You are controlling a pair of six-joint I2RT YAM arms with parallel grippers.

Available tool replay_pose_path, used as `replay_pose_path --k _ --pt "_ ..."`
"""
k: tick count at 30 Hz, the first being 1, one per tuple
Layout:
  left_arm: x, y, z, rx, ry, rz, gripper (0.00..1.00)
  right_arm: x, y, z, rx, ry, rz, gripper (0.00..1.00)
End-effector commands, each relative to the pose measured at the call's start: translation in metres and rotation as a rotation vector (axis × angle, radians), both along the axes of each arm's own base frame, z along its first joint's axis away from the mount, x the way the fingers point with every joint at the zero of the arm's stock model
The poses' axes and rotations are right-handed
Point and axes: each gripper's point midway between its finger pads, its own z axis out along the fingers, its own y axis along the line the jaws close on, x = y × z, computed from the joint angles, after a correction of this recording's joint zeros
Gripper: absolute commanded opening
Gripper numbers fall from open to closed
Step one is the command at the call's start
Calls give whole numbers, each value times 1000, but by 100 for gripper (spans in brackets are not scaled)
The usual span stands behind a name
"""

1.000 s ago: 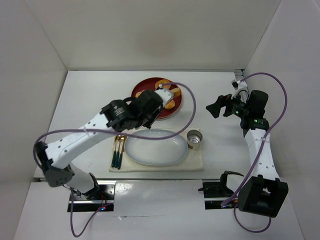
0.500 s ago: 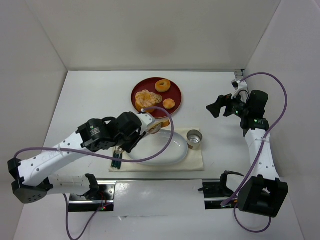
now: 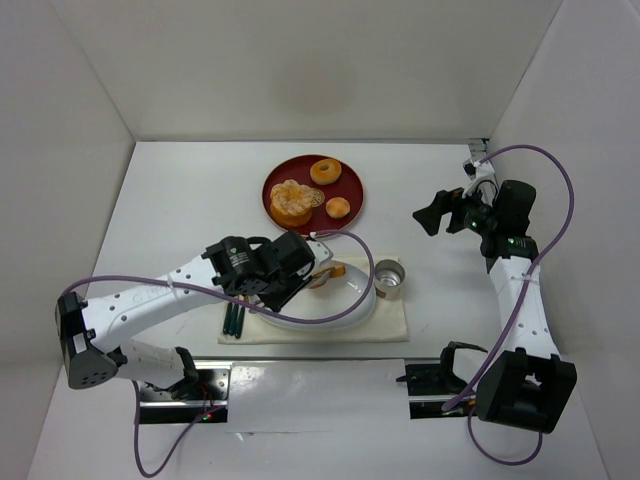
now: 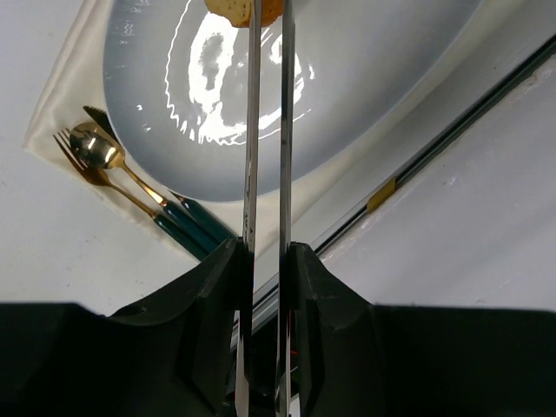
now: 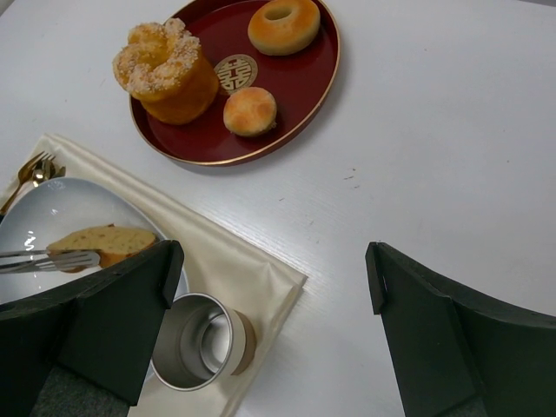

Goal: Place the bread

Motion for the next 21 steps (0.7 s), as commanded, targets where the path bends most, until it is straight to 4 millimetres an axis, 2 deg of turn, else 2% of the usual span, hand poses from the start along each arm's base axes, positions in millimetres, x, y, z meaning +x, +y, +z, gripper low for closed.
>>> replay_pose_path --k 1,6,7,8,10,12,14,17,21 --pt "-4 -12 1 -31 20 -19 0 3 -4 10 -18 -29 -7 100" --pt "-7 -12 -3 -21 40 -25 29 3 -4 10 -18 -29 -7 100" --pt "-9 -13 -3 -25 47 -29 38 3 -4 10 -18 -29 -7 100" --pt "-9 -13 -3 -25 47 -29 41 3 -4 10 -18 -29 -7 100" --pt "-10 -11 -3 -20 55 -20 43 3 -4 10 -18 -29 -7 100" --pt "-10 -11 -3 -20 55 -20 50 3 -4 10 -18 -29 -7 100" --pt "-11 -14 -1 -33 58 -25 49 3 -4 10 -18 -29 -7 100" --pt "-11 -14 -1 -33 58 -25 54 3 -4 10 -18 -29 -7 100" --pt "-12 -13 4 -50 48 -25 54 3 -4 10 -18 -29 -7 100"
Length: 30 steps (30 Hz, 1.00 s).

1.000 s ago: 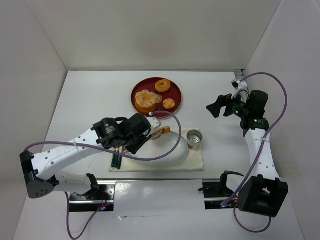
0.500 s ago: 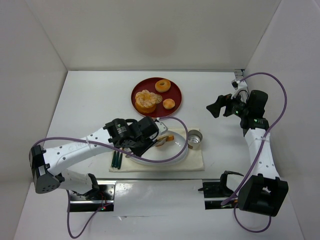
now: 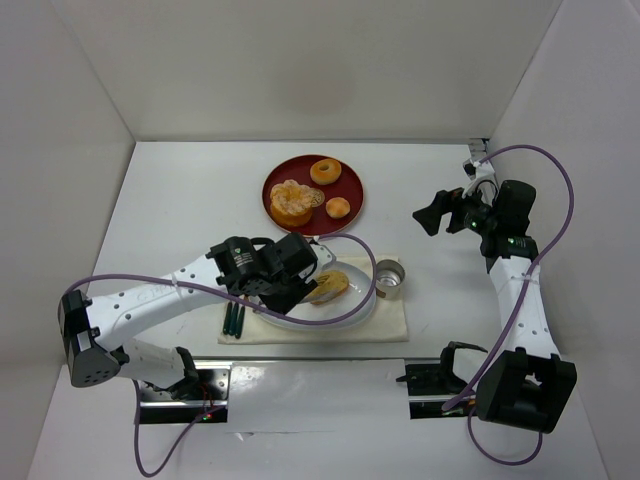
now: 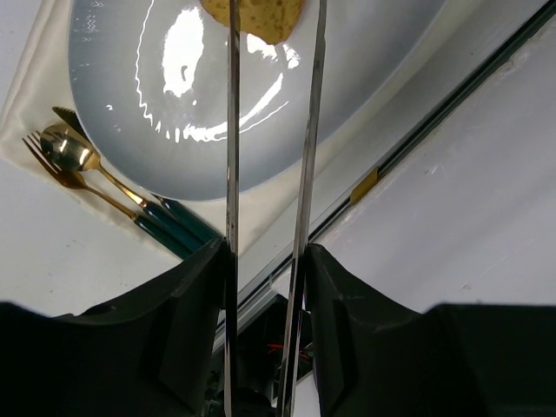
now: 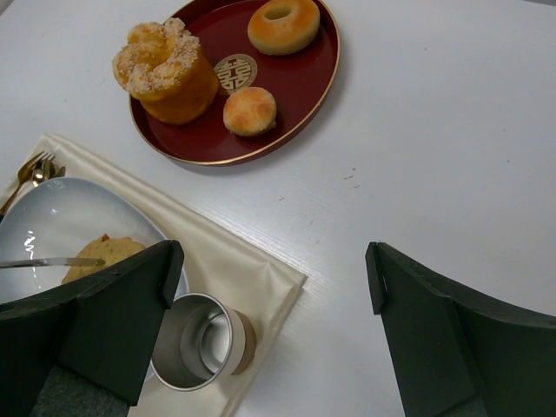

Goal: Place the bread

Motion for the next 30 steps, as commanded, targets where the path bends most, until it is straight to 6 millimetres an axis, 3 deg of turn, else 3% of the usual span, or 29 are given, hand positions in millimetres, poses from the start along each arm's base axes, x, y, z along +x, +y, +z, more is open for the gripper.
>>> replay_pose_path --k 1,10,15,22,25,30 --pt "-2 -5 12 -47 -9 7 54 3 -4 10 -18 -29 -7 100" --pt "-10 -5 26 -110 0 -12 54 3 -4 10 -18 -29 -7 100" --pt "-11 -2 50 -161 -35 -21 49 3 -4 10 -18 -29 -7 100" --pt "12 26 94 -202 -230 140 42 3 -4 10 -18 -29 -7 100" --pt "33 47 124 -274 -361 263 42 3 -4 10 -18 -29 -7 100" --pt "59 79 138 -300 -496 428 42 3 -4 10 -18 -29 -7 100"
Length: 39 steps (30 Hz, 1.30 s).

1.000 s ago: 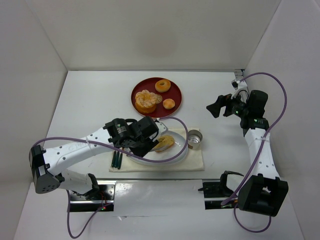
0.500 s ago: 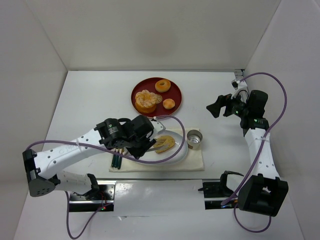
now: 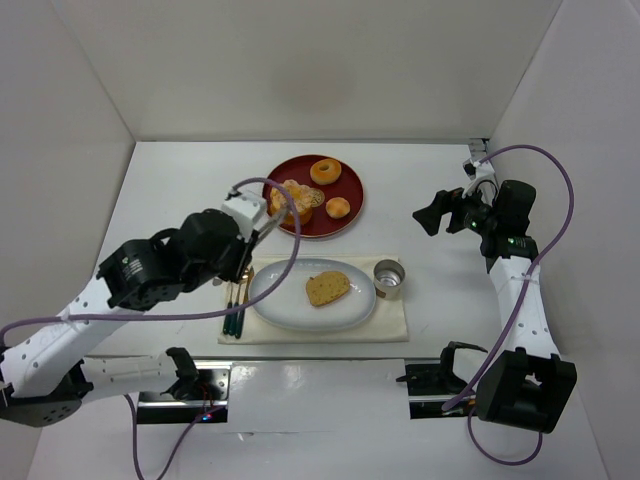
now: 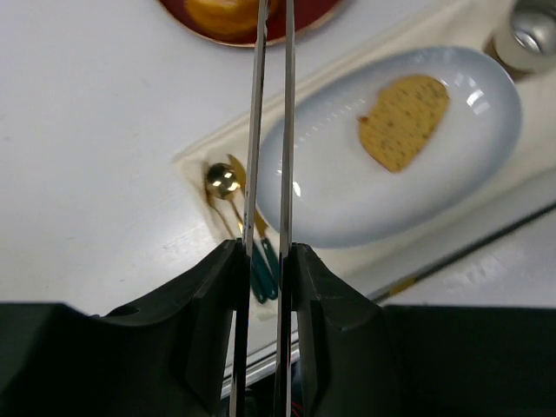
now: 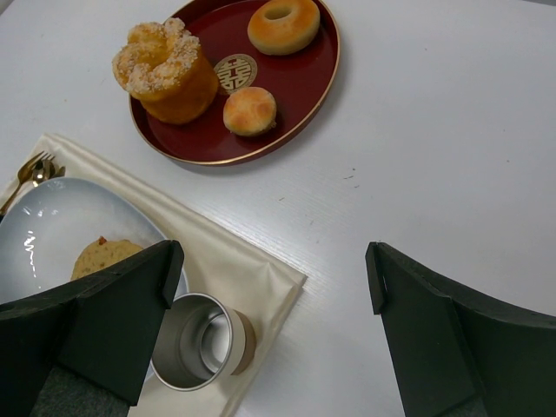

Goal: Place the bread

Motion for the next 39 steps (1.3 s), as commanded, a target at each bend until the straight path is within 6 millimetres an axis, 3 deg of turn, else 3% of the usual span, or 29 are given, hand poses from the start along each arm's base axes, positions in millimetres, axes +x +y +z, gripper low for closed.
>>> replay_pose_path --k 1,4,8,10,11,18,20,23,24,26,32,37,39 --pt "29 25 28 -63 -151 182 42 3 -4 10 -18 -30 -7 100" --pt "54 45 24 -22 -222 302 45 3 -4 10 -18 -30 -7 100" --pt "99 89 5 105 -294 511 45 3 -2 11 -14 -30 2 100" --pt "118 102 -4 129 -302 555 47 3 -2 11 -14 -30 2 100" --pt "136 119 -15 135 -297 620 47 2 -1 11 -10 -32 11 100" --pt "182 160 -72 28 -177 713 44 -1 3 15 -4 -43 31 100" --pt "187 171 -93 25 -140 731 44 -1 3 15 -4 -43 31 100" --pt "202 171 -112 7 -124 697 44 -3 3 16 -4 -43 31 100" --pt "203 184 -119 -1 -103 722 44 -3 3 16 -4 -43 31 100" --pt "211 183 -134 -16 -68 704 45 -3 3 16 -4 -43 31 100" --pt "210 194 -179 37 43 736 46 -3 3 16 -4 -43 31 100" --pt "210 194 -204 52 123 729 54 -3 3 16 -4 -43 31 100" --pt "202 198 -225 71 197 748 58 -3 3 16 -4 -43 31 100"
